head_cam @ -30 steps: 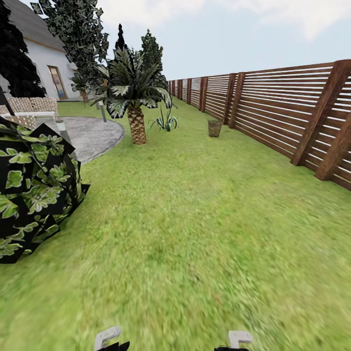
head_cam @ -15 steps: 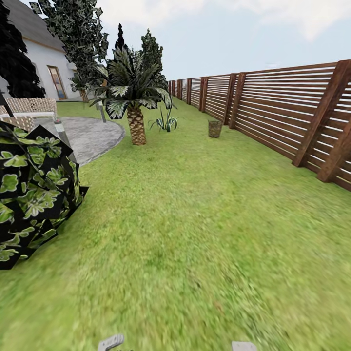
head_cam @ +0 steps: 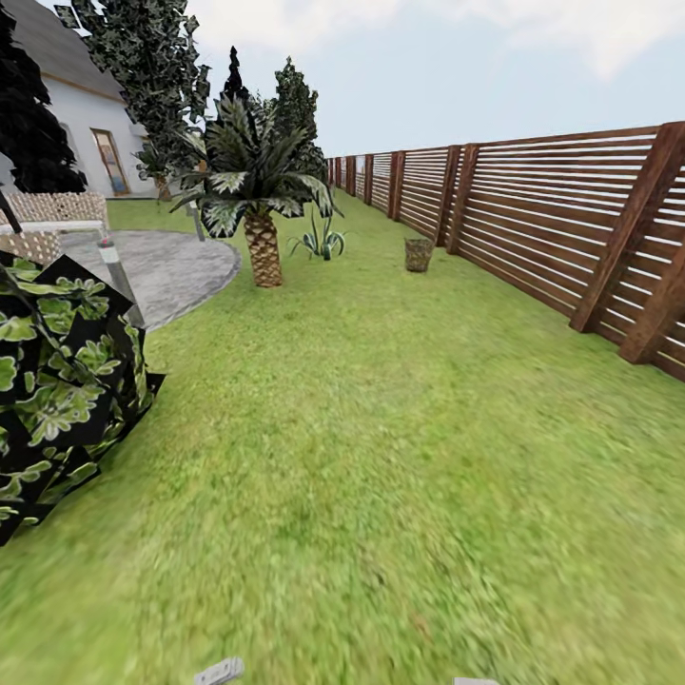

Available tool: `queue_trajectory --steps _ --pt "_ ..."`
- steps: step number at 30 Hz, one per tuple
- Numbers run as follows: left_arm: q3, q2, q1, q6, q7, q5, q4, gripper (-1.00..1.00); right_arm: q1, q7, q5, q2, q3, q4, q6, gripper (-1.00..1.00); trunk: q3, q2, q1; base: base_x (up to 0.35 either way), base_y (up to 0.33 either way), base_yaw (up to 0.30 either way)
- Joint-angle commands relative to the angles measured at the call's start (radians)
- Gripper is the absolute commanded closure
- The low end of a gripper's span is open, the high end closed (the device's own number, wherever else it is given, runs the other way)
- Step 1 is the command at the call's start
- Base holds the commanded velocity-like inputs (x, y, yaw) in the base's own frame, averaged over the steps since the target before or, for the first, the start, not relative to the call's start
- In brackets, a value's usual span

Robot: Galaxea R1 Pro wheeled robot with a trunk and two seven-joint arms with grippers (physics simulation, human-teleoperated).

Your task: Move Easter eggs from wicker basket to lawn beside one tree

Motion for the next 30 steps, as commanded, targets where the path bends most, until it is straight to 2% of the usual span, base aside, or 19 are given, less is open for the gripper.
queue_trajectory --steps 1,4,6,9,14,21,30 --pt "-0.001 0.0 0.0 0.002 -0.004 0.011 0.018 -1.0 0.013 -0.002 -0.004 -0.005 0.001 0.002 -0.005 -1.0 0.002 0.007 -0.004 0.29 -0.143 0.0" --pt "-0.001 -0.001 0.0 0.002 -0.004 0.011 0.052 -1.0 0.023 -0.003 -0.004 -0.005 0.001 0.003 -0.004 -1.0 0.006 0.014 -0.007 0.303 -0.108 0.0" --pt "-0.001 -0.016 0.0 0.002 -0.004 0.01 0.072 -1.0 0.038 -0.003 -0.004 -0.005 0.002 0.004 -0.004 -1.0 0.006 0.014 -0.007 0.311 -0.09 0.0" --pt "-0.001 -0.02 0.0 0.002 -0.004 0.01 0.079 -1.0 0.043 -0.003 -0.005 -0.005 0.002 0.005 -0.003 -1.0 0.006 0.014 -0.007 0.313 -0.095 0.0" --pt "-0.001 -0.02 0.0 0.002 -0.003 0.01 0.083 -1.0 0.08 -0.007 -0.008 -0.005 0.0 0.005 -0.002 -1.0 0.006 0.014 -0.007 0.313 -0.1 0.0" --pt "-0.001 -0.021 0.0 0.0 -0.003 0.01 0.123 -1.0 0.097 -0.004 -0.007 -0.001 0.001 0.005 -0.001 -1.0 0.006 0.014 -0.007 0.313 -0.101 0.0" --pt "-0.001 -0.021 0.0 -0.001 -0.003 0.011 0.13 -1.0 0.106 -0.002 -0.006 0.0 0.001 0.005 -0.002 -1.0 0.006 0.014 -0.007 0.313 -0.101 0.0"
